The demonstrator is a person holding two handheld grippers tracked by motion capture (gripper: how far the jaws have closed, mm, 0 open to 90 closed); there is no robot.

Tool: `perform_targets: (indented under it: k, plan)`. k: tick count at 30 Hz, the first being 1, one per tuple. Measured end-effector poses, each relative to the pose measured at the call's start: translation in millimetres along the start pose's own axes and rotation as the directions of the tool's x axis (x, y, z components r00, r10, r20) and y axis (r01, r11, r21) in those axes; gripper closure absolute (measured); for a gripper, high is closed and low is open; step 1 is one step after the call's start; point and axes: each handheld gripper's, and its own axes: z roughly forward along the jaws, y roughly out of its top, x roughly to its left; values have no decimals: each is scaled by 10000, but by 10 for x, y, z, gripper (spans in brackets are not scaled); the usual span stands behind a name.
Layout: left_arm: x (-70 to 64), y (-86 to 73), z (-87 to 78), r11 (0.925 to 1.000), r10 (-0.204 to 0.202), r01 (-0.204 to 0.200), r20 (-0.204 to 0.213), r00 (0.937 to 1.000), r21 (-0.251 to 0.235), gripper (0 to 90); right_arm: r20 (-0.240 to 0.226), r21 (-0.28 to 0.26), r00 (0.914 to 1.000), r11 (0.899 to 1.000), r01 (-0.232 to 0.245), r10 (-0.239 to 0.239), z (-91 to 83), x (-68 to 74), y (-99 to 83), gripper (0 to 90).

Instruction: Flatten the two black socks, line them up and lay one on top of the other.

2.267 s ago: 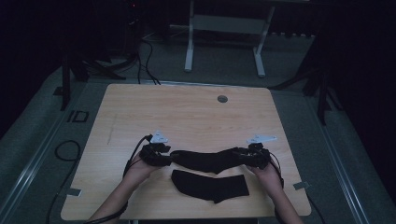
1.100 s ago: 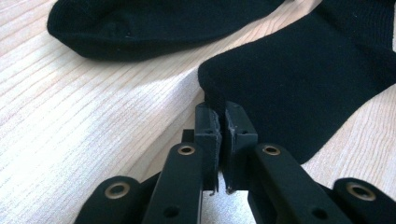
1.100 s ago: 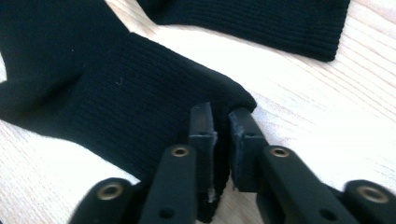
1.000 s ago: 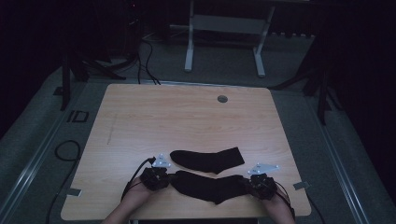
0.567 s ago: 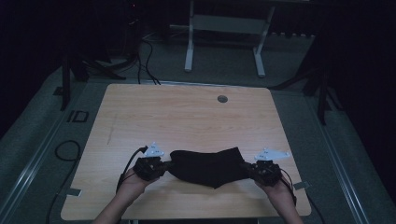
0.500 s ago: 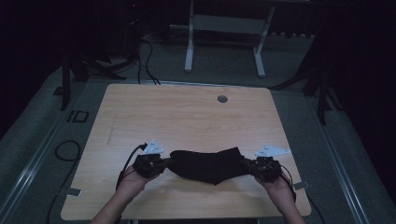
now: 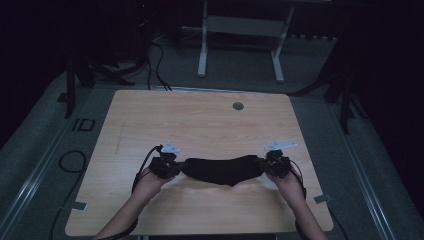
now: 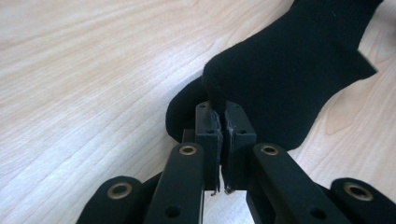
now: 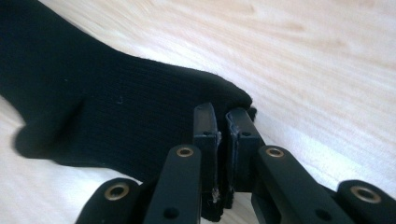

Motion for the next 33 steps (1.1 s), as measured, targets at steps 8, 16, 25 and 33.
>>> perform_targets:
  k: [8,16,25,33]
  plan:
    - [41,-54,234,9982,-34,38,-65,10000,604,862,334,417,9993,9990,-176,162,197,-107,-73,820]
    - [124,-47,269,9980,-303,305,-41,9995,554,856,290,420,9992,9987,-294,282,217,-121,-84,743]
    - [151,-34,133,9982,-530,515,-484,9974,-320,428,105,101,9985,9985,-534,533,122,-149,-50,468]
    - [104,-53,-24,9944,-547,471,-788,9954,-949,224,-92,-440,9992,9982,-402,399,-44,-99,67,323]
